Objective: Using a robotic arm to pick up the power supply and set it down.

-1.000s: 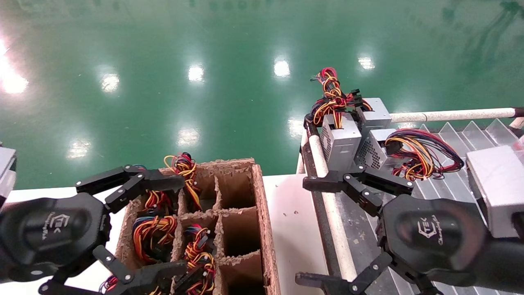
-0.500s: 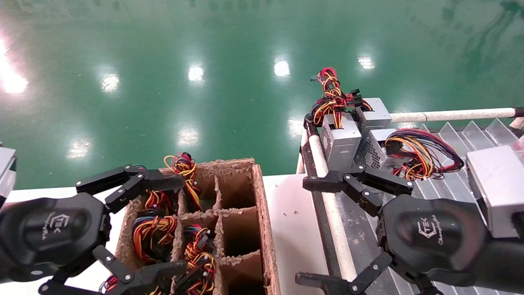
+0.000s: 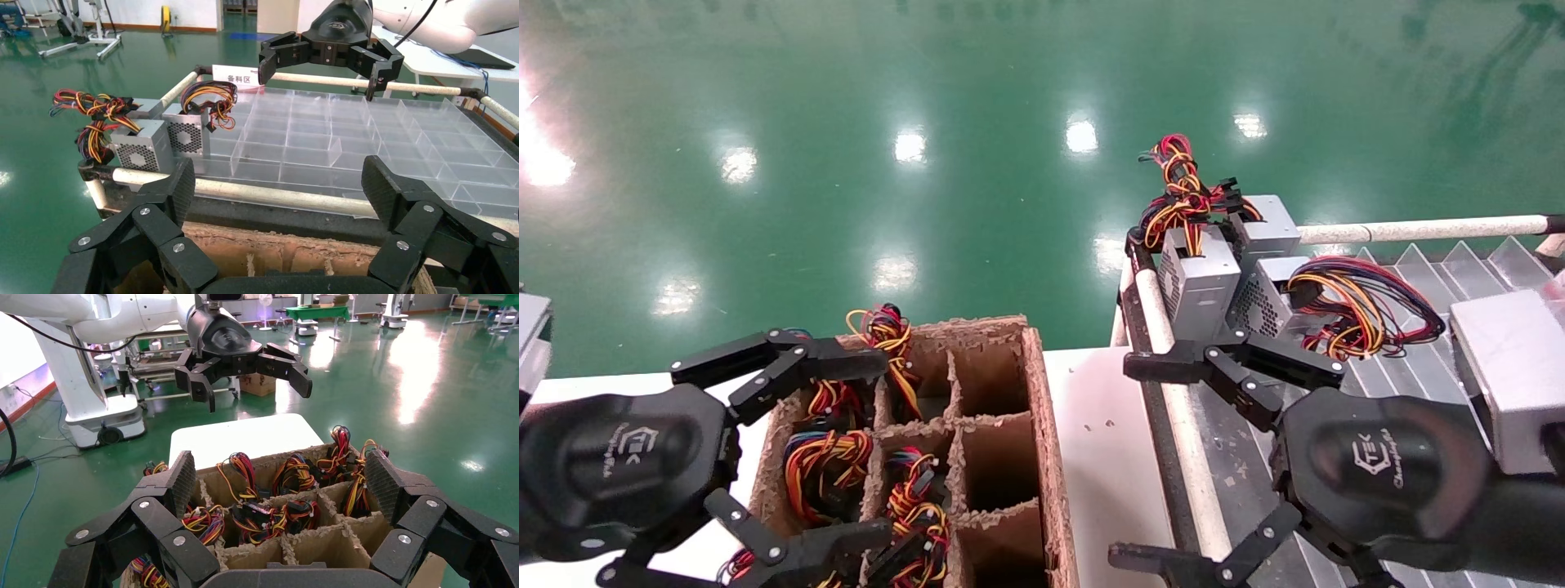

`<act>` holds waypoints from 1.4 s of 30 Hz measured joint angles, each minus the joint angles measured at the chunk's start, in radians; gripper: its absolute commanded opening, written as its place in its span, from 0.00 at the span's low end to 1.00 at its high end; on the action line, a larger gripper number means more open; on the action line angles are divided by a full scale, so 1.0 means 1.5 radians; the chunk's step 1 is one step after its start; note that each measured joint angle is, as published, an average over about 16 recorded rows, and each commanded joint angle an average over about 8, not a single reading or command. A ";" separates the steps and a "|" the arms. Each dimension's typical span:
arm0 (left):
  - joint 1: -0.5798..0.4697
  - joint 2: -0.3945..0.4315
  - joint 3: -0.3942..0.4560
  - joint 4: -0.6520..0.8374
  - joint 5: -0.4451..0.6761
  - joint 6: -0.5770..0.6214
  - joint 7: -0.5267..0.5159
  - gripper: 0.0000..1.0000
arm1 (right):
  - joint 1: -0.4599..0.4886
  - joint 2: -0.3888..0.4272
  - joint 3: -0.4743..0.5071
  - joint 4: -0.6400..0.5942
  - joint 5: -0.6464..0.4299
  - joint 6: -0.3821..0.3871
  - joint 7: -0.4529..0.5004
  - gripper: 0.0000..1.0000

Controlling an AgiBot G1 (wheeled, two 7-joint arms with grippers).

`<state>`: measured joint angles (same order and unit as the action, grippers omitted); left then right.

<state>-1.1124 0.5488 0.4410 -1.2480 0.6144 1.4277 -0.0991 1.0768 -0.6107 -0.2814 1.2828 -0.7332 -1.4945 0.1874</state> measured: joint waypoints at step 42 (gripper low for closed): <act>0.000 0.000 0.000 0.000 0.000 0.000 0.000 0.00 | 0.325 -0.415 -0.154 -0.640 -0.237 0.079 -0.262 1.00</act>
<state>-1.1124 0.5488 0.4411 -1.2480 0.6144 1.4277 -0.0991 1.5648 -1.2336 -0.5126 0.3231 -1.0880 -1.3766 -0.2048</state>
